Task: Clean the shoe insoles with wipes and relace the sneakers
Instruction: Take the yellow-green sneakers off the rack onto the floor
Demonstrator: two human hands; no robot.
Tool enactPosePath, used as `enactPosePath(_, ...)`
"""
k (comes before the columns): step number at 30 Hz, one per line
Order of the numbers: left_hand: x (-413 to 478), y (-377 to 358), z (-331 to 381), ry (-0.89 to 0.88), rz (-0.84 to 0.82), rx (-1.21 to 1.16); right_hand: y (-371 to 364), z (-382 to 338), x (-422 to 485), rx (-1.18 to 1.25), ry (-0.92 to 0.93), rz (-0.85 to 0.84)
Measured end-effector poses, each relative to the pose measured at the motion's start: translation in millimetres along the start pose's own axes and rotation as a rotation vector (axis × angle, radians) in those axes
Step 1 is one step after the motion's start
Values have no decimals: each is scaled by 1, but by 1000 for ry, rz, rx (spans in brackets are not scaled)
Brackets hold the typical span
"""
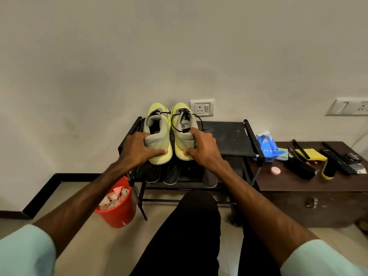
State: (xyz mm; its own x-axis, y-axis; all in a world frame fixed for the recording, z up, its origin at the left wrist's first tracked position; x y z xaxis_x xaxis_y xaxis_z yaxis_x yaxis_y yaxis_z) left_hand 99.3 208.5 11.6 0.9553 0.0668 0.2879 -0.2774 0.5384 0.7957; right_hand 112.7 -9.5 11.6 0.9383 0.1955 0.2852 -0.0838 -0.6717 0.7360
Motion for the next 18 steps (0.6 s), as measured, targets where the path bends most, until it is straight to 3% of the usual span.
enactPosePath(12,-126,139,-62,54,304,-9,-64,-150,-35,84,363,-41)
enactPosePath(18,-204,191,-116,124,436,80,-123,-228,-64,68,573,-174)
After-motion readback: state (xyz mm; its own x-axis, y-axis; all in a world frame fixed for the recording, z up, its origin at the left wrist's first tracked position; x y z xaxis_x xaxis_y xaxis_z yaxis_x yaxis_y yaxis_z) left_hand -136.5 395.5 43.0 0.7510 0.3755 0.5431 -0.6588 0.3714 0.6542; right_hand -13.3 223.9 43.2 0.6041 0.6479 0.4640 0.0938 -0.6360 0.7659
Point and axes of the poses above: each hand's wrist, its own x-axis towards the middle knuckle, its own y-axis out of the back of the hand, z = x × y, the point moved 10 cm from there along x, towards the middle knuckle, and after that the axes turned 3 degrees about x, right-handed, at the moved point
